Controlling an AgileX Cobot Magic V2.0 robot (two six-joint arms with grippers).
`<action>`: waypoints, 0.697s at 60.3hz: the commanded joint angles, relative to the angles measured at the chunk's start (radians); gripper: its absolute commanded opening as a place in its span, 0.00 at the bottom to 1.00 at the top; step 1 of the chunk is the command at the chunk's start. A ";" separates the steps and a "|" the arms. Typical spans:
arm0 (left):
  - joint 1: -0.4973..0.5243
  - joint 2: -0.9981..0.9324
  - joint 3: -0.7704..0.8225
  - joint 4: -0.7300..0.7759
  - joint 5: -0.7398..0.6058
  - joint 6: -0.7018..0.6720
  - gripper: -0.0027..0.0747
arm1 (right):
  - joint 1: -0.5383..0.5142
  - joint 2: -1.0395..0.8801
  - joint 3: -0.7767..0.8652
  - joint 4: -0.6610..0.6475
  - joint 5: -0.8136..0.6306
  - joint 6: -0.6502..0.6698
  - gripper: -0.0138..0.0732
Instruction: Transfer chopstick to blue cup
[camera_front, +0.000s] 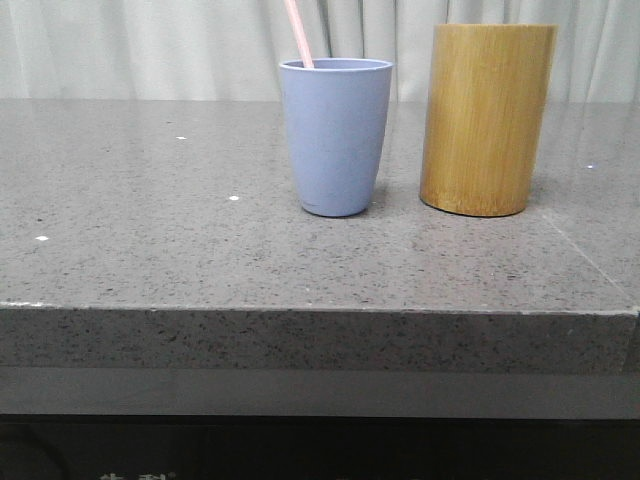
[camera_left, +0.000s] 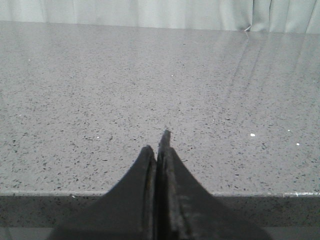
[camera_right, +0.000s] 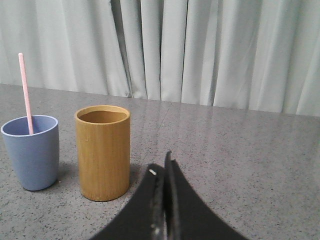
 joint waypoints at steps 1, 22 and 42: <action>0.003 -0.022 0.007 -0.008 -0.089 -0.008 0.01 | -0.006 0.008 -0.023 0.005 -0.085 -0.005 0.04; 0.003 -0.022 0.007 -0.008 -0.089 -0.008 0.01 | -0.006 0.007 0.293 -0.007 -0.362 -0.005 0.04; 0.003 -0.022 0.007 -0.008 -0.089 -0.008 0.01 | -0.006 -0.019 0.412 -0.006 -0.357 -0.005 0.04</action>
